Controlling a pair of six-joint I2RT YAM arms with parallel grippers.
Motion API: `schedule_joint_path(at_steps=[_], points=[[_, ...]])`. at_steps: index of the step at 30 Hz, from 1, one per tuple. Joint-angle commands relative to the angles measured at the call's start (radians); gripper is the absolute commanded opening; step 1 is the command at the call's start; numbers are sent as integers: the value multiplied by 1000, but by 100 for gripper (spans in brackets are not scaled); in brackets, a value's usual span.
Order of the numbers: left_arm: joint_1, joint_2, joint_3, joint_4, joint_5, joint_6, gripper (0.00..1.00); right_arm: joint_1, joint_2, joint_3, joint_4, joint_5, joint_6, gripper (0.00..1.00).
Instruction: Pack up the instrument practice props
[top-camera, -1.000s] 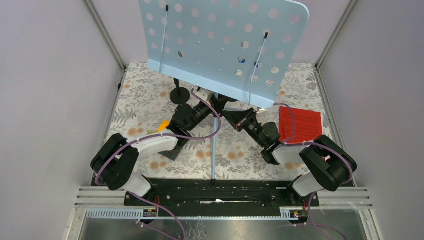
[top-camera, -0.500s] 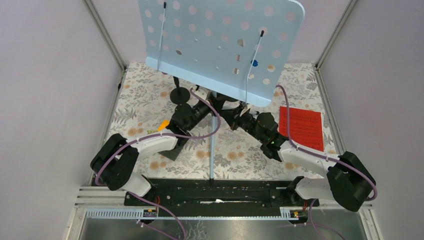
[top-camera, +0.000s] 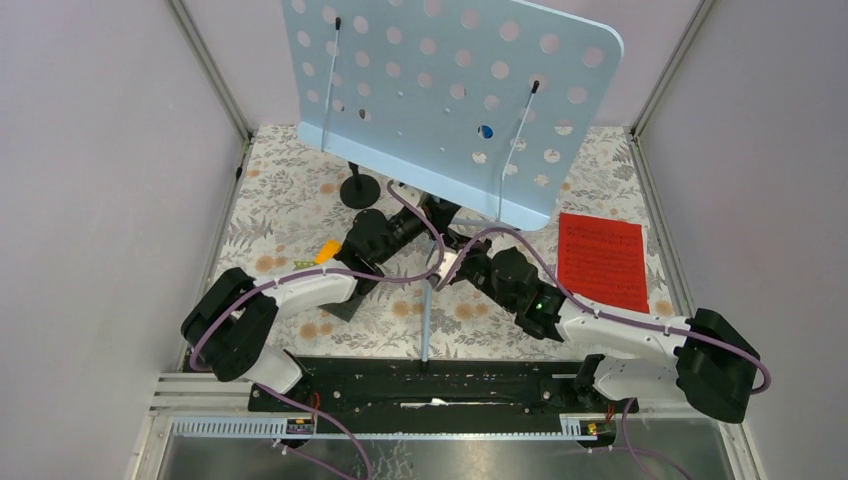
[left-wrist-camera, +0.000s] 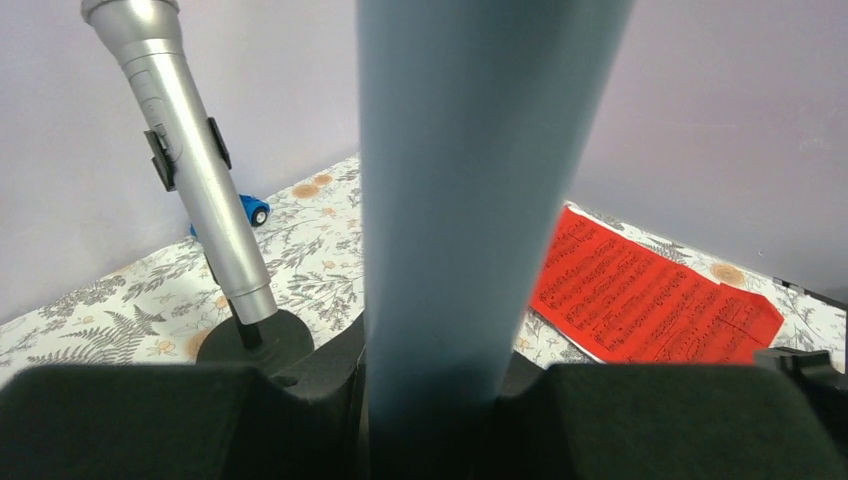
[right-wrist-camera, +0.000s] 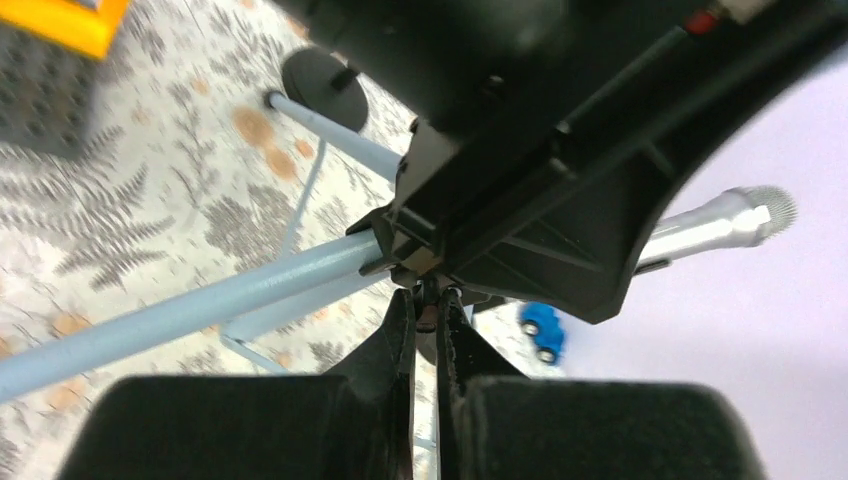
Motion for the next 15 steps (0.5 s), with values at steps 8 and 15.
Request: schedule_joint_path(at_steps=[8, 15], points=[[28, 93, -32, -276, -104, -155, 0, 272, 191, -92, -119, 413, -651, 11], [28, 91, -31, -278, -108, -151, 0, 331, 194, -101, 112, 484, -596, 43]])
